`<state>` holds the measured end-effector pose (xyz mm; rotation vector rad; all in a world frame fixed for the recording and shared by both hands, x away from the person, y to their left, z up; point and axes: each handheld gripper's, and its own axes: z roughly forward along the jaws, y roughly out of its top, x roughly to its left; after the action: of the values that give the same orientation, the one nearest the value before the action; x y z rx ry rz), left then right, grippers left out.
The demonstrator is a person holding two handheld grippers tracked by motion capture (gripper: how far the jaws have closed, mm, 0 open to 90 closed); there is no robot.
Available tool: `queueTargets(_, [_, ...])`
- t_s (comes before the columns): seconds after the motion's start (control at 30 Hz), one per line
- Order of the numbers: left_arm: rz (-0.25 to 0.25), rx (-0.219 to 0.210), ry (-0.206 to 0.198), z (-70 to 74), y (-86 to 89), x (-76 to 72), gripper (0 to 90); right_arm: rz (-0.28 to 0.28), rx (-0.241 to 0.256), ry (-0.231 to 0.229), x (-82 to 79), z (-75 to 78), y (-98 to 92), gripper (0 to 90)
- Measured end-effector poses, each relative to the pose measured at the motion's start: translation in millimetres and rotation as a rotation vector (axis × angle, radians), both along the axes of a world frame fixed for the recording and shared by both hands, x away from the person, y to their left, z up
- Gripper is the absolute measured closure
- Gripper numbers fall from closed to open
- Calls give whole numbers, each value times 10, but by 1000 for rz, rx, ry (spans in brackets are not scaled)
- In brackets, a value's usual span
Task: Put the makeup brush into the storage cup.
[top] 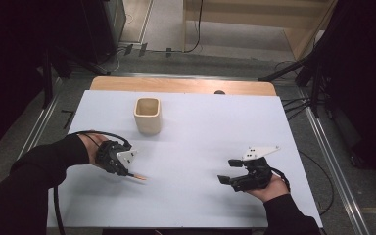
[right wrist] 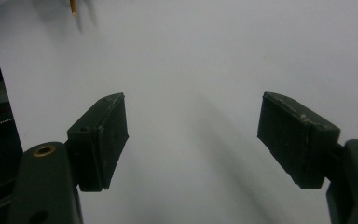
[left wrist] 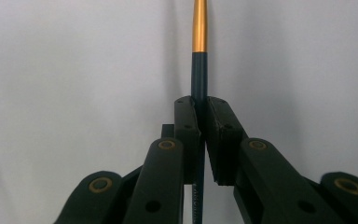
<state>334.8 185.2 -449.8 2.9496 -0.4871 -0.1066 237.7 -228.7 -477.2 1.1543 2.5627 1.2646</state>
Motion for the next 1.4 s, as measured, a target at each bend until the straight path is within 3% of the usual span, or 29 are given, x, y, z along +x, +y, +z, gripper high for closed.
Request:
queueTargets(0.1, [64, -37, 28, 85, 18, 27, 841, 1, -1, -1, -2, 1, 2, 250])
queueTargets(0.27, [181, -134, 72, 222, 51, 78, 841, 0, -1, 1, -2, 1, 1, 251])
queueTargets(0.33, [226, -149, 84, 252, 54, 91, 841, 0, -1, 0, -2, 1, 1, 251])
queueTargets(0.5, [300, -215, 154, 284, 62, 122, 841, 0, -2, 1, -1, 0, 1, 251])
queueTargets(0.53, [314, -225, 149, 276, 64, 122, 842, 0, -2, 2, -1, 0, 2, 251])
queueTargets(0.6, [323, -230, 165, 274, 65, 134, 842, 2, -3, 3, -1, 0, 3, 252])
queueTargets(0.67, [331, -262, 179, 281, 73, 133, 843, 1, -2, 1, -3, 0, 3, 252])
queueTargets(0.87, [355, -289, 179, 312, 90, 128, 843, 2, -4, 3, 2, -5, 3, 252])
queueTargets(1.4, [410, -434, 208, 470, 131, 108, 843, -1, -1, 7, 2, -4, 4, 251])
